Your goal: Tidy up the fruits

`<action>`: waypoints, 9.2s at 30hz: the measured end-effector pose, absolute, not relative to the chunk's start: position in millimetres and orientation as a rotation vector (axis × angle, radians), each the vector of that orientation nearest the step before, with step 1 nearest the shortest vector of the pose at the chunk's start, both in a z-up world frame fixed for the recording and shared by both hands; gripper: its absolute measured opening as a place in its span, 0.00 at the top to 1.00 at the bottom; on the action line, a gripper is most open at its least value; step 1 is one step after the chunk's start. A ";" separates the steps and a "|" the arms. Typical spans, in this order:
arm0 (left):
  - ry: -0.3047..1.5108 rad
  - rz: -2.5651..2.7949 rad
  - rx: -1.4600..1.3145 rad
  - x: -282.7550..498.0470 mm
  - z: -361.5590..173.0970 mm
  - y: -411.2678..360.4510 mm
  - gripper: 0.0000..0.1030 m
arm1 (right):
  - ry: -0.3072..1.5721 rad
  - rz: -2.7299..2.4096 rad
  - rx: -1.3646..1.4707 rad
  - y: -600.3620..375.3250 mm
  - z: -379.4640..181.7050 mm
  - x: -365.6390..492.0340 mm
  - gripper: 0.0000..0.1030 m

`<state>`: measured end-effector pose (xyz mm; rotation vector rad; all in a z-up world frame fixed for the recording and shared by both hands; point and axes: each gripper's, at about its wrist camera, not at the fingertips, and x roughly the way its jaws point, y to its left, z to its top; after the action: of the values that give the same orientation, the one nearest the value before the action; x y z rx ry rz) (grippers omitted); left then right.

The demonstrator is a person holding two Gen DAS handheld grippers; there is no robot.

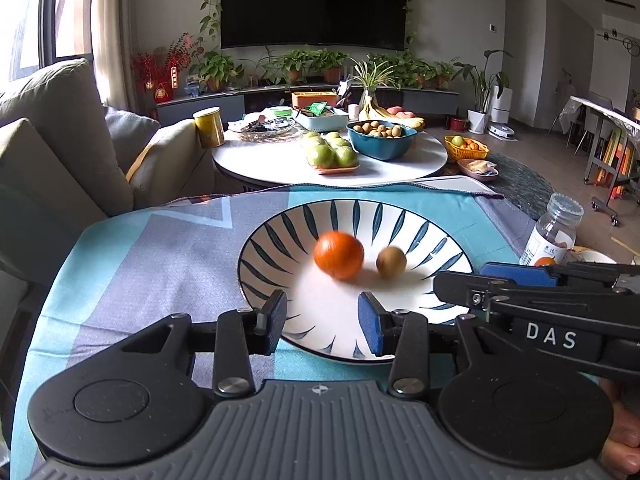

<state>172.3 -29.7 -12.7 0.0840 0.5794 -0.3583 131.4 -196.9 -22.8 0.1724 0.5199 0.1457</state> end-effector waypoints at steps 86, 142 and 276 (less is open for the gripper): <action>0.450 -0.411 0.085 73.2 0.9 4.2 0.77 | 0.492 0.257 0.116 -166.4 -8.6 64.9 0.24; 0.521 -0.360 0.079 161.5 -17.9 -22.8 0.64 | 0.508 0.214 0.191 -189.8 -25.7 122.4 0.24; 0.539 -0.414 0.088 172.0 -25.9 -36.6 0.77 | 0.496 0.193 0.205 -197.9 -18.2 126.3 0.24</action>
<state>172.0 -36.6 -25.9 0.0880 0.5386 -0.4144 126.3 -197.9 -18.2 0.2048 0.4963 0.1926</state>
